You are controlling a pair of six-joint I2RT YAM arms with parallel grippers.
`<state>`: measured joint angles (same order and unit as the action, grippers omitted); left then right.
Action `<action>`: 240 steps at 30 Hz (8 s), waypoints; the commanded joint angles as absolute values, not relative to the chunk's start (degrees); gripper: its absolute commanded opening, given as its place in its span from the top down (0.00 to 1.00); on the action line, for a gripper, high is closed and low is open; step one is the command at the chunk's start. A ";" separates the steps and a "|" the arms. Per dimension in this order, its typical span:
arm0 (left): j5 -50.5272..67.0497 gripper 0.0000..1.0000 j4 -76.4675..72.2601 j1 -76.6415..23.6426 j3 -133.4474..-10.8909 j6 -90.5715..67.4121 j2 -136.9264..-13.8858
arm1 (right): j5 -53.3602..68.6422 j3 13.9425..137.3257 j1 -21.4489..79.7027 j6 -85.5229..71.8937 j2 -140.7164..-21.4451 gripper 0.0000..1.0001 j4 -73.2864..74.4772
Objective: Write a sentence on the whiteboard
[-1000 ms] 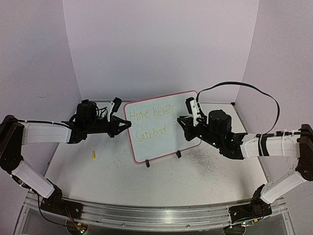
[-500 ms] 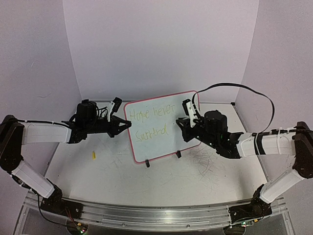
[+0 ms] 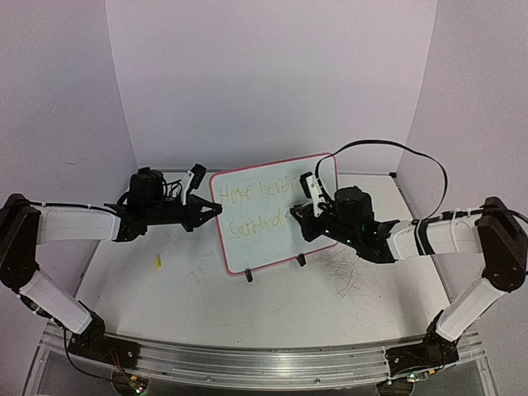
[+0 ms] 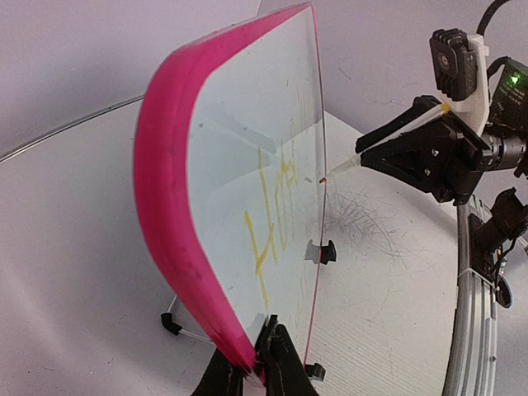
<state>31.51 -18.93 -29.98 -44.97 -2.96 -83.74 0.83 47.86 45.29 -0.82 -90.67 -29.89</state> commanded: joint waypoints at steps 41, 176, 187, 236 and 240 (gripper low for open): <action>24.26 1.00 -14.59 -29.36 -45.97 4.66 -85.35 | -6.08 47.90 45.16 -3.77 -91.46 1.00 -36.72; 24.51 1.00 -14.34 -30.05 -45.96 5.54 -85.54 | -6.74 44.85 44.74 -4.08 -90.36 1.00 -37.36; 24.15 1.00 -14.33 -30.07 -45.73 5.72 -84.98 | -7.93 47.76 43.86 -2.97 -91.06 1.00 -38.03; 23.73 1.00 -14.15 -30.06 -45.77 5.99 -85.13 | -4.43 43.81 42.36 -5.07 -90.47 1.00 -42.14; 23.78 1.00 -14.15 -30.06 -45.79 5.98 -85.12 | -3.38 43.84 42.87 -5.87 -91.18 1.00 -41.52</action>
